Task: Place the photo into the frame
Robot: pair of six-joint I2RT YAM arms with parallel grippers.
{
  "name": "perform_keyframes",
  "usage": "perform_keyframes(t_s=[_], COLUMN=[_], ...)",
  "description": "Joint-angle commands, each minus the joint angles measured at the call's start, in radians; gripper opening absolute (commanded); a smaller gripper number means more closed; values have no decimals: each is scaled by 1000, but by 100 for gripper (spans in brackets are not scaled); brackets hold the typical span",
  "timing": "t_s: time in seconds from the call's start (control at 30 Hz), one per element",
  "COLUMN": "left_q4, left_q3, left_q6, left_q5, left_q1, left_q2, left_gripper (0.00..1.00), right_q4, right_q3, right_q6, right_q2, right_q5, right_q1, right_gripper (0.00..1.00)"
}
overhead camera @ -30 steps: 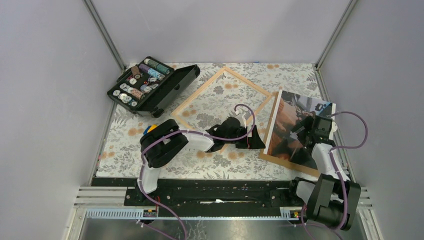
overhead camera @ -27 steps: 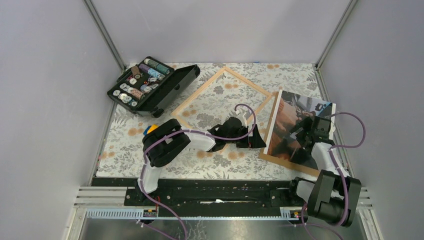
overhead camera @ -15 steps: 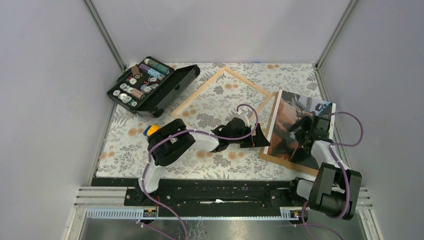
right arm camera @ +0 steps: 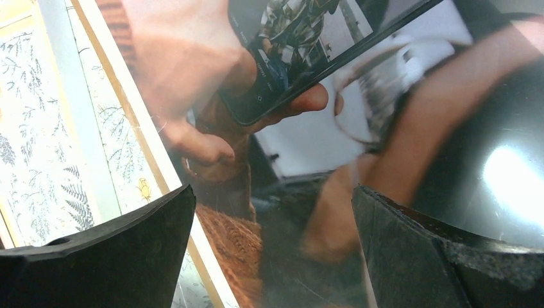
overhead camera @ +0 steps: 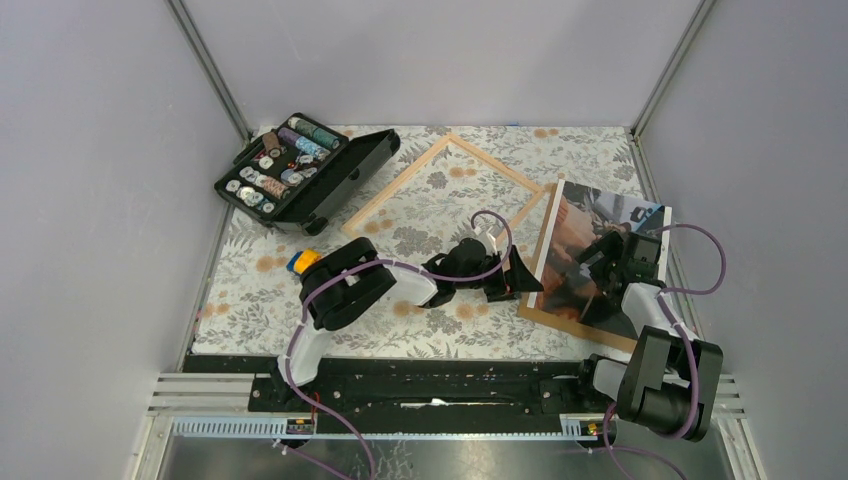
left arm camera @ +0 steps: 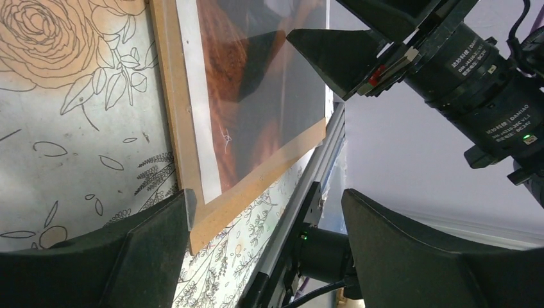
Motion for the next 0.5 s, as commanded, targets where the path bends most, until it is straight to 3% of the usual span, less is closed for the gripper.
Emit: perform_keyframes(t_s=[0.0,0.17,0.47], left_q4=[128,111,57], left_q3=[-15,4,66], left_q6=[-46,-60,-41], left_q5=[7,7,18], left_q1=[4,17,39], left_q2=[-35,-3,55], left_gripper=[85,62,33], right_q4=[-3,4,5], right_q3=[-18,-19,-19], right_q6=[5,4,-9], right_q2=[4,6,-3], right_q5=[-36,-51,-68], right_q1=[-3,-3,-3], right_gripper=[100,100,99])
